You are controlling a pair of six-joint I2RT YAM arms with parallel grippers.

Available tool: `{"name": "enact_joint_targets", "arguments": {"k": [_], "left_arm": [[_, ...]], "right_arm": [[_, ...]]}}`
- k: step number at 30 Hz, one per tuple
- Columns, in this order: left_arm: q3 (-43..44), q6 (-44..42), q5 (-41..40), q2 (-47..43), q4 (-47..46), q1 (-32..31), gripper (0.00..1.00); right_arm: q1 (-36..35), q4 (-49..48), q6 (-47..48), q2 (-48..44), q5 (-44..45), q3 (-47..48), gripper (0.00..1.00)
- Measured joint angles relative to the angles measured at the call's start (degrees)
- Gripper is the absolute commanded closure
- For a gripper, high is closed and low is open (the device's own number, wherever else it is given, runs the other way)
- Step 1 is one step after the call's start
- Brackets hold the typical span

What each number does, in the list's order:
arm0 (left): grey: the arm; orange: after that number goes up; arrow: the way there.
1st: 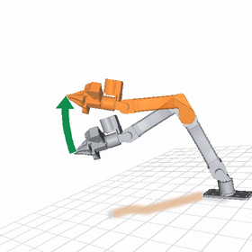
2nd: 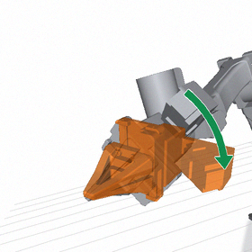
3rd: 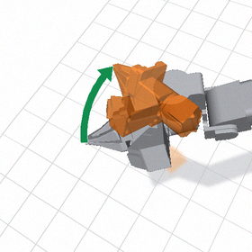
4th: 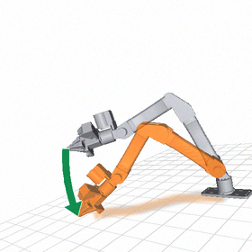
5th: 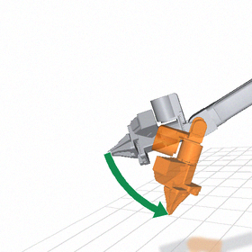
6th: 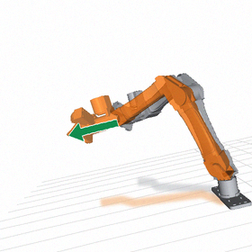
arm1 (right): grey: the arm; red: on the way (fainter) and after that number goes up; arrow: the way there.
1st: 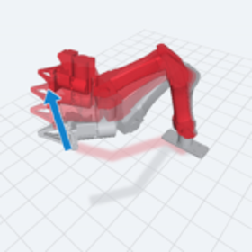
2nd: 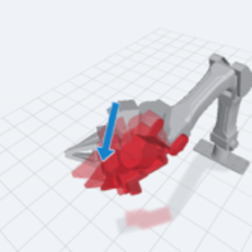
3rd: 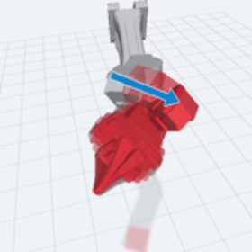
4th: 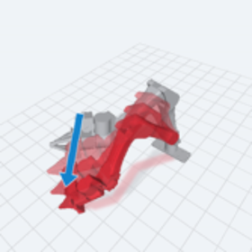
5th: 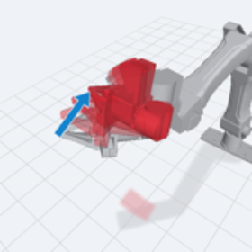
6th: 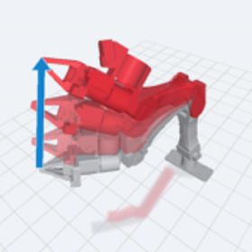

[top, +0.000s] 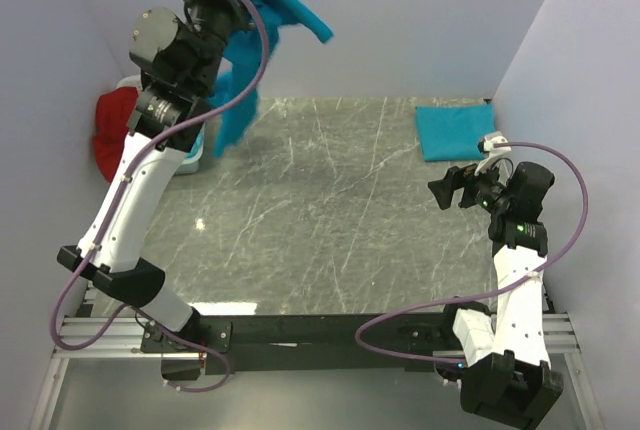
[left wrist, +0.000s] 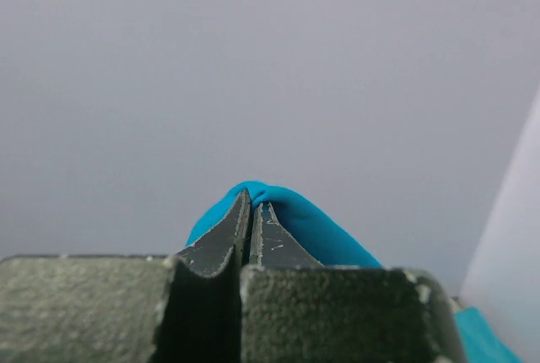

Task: Fold and stack the t-shirts
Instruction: Move the tshirt to the center of the board

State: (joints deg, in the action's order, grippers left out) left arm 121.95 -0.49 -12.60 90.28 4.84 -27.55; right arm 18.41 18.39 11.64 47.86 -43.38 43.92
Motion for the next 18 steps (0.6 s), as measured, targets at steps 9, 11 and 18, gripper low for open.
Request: {"name": "enact_joint_targets", "arguments": {"k": [9, 11, 18], "left_arm": [[-3.4, -3.0, 0.1, -0.3, 0.2, -8.6, 1.00], [-5.4, -3.1, 0.3, -0.3, 0.1, -9.1, 1.00], [-9.9, -0.3, 4.9, 0.5, 0.7, -9.3, 1.00]], "right_arm": [[0.0, 0.1, 0.0, 0.0, 0.0, 0.0, 0.03], [0.0, 0.1, 0.0, 0.0, 0.2, 0.0, 0.03], [0.0, 0.1, 0.1, 0.0, 0.2, 0.0, 0.03]]}}
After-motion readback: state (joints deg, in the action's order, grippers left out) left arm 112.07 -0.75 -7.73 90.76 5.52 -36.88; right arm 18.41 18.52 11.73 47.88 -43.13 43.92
